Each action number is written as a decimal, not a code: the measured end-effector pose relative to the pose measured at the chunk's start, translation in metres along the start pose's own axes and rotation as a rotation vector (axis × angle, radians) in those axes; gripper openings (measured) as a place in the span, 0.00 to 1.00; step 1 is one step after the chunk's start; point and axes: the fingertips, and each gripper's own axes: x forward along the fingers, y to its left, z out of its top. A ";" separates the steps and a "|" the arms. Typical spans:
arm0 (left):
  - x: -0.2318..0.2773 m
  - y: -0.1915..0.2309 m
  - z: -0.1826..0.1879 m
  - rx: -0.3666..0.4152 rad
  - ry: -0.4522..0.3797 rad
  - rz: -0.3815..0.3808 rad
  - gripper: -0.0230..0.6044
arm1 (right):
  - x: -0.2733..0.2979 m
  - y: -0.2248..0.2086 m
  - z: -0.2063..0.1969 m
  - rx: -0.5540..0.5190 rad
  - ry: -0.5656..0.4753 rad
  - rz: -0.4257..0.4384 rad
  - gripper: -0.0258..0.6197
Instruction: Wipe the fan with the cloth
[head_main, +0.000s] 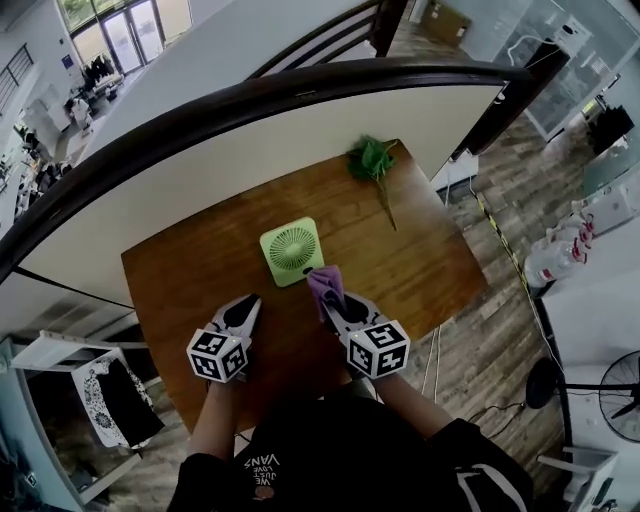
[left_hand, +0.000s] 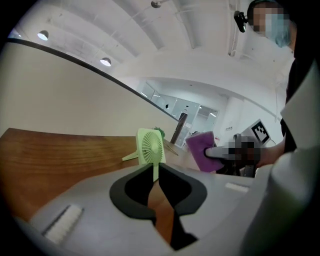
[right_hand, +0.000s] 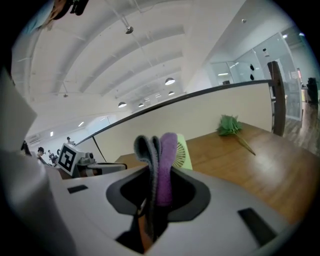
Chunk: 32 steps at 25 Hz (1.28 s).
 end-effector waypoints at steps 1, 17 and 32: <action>0.005 0.005 0.000 -0.001 0.003 0.008 0.07 | 0.006 -0.002 0.001 -0.006 0.006 0.012 0.20; 0.063 0.038 -0.003 -0.052 0.030 -0.069 0.29 | 0.071 -0.003 0.033 -0.100 0.015 0.174 0.20; 0.087 0.045 -0.015 -0.056 0.097 -0.102 0.23 | 0.125 0.037 0.037 -0.164 0.068 0.282 0.20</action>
